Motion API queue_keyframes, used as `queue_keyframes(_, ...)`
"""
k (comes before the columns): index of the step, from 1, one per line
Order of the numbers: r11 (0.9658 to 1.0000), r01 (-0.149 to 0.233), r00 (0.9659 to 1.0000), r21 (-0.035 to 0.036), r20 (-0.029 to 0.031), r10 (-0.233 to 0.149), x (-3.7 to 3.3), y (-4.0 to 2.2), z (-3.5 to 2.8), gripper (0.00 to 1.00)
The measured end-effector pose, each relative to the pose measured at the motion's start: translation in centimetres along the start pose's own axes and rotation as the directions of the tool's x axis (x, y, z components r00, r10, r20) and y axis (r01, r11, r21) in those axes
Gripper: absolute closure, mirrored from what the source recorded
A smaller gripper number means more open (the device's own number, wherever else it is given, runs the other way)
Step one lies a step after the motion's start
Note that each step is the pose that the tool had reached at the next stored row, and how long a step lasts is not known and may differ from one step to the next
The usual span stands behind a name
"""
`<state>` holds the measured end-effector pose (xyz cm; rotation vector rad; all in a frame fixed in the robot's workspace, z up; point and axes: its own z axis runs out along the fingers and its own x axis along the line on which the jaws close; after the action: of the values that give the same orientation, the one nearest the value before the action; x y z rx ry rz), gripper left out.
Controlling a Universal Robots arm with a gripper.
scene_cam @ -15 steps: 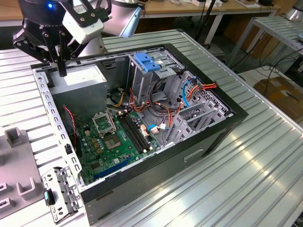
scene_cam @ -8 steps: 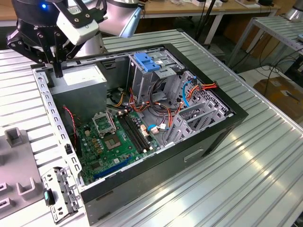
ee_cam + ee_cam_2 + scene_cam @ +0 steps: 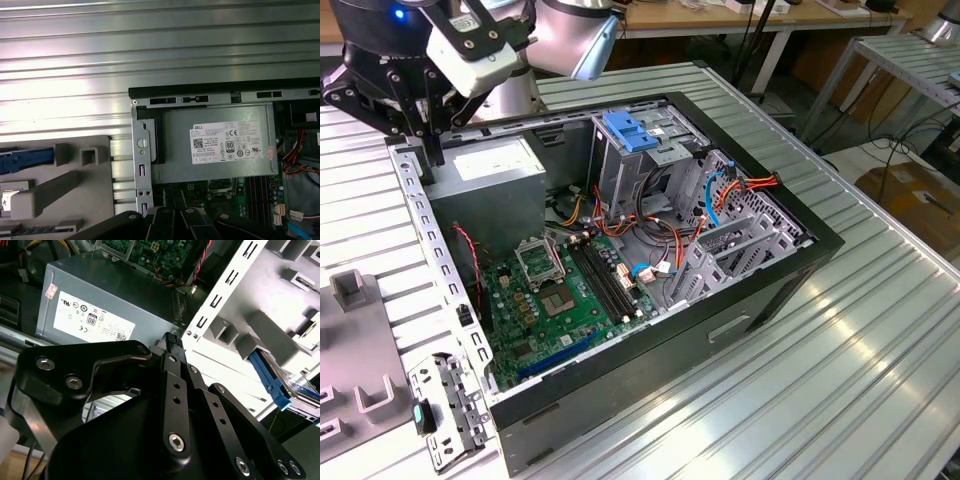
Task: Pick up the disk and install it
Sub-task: 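Reach for the disk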
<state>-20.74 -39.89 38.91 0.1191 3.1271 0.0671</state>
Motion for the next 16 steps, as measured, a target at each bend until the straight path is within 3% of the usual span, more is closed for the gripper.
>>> queue_keyframes(16,1.0000,0.000,1.0000,0.0003,-0.0034,0.000,1.60,-0.13,0.07,0.89)
